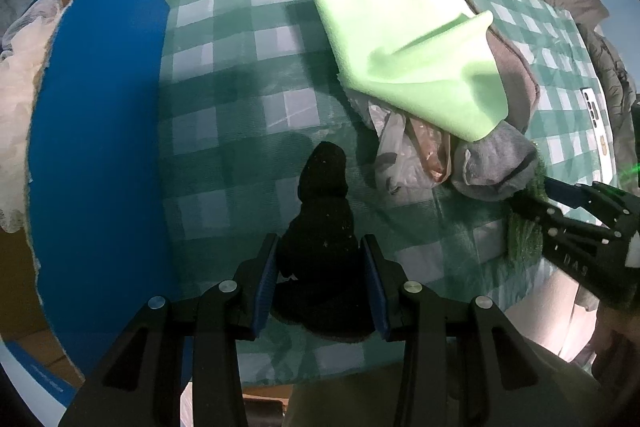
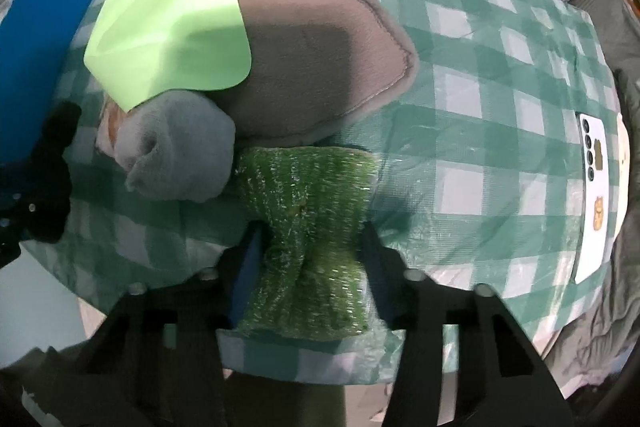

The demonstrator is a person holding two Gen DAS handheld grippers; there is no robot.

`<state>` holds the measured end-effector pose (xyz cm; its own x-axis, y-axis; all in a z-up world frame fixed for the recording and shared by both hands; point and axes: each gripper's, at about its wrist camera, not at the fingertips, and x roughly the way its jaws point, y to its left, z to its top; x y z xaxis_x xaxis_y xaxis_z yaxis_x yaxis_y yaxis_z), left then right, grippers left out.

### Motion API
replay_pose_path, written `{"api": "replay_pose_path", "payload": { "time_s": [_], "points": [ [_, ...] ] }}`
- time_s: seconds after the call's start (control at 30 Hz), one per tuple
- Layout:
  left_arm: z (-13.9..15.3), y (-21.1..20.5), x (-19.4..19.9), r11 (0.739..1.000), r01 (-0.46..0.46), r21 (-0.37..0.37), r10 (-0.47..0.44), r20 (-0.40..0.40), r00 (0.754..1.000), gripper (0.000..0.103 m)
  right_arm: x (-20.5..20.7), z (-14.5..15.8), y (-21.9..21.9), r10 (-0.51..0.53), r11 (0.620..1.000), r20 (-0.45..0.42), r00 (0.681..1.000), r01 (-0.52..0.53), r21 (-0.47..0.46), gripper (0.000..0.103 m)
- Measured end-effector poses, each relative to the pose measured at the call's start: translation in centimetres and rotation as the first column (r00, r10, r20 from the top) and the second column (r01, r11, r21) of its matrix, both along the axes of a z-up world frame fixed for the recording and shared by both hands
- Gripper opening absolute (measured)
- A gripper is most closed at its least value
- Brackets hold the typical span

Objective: Organize soft objects
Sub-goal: 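Lift and carry the green pad and black glove with both tools over the box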

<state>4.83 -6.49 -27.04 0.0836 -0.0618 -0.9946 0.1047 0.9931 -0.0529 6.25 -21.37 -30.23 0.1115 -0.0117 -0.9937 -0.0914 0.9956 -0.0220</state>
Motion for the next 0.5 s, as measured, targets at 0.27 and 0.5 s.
{"api": "replay_pose_path", "payload": {
  "time_s": [0.27,0.5],
  "points": [
    [1.7,1.9,-0.1,1.000,0.006,-0.021,-0.006,0.012,1.000,0.041,-1.1,1.3,-1.1,-0.041,0.997,0.023,0.999,0.039,0.067,0.018],
    [3.1,2.4,-0.3,0.999,0.005,-0.041,-0.004,0.032,0.999,0.041,-2.1,4.7,-3.6,-0.079,0.990,0.065,0.995,0.071,0.121,0.017]
  ]
}}
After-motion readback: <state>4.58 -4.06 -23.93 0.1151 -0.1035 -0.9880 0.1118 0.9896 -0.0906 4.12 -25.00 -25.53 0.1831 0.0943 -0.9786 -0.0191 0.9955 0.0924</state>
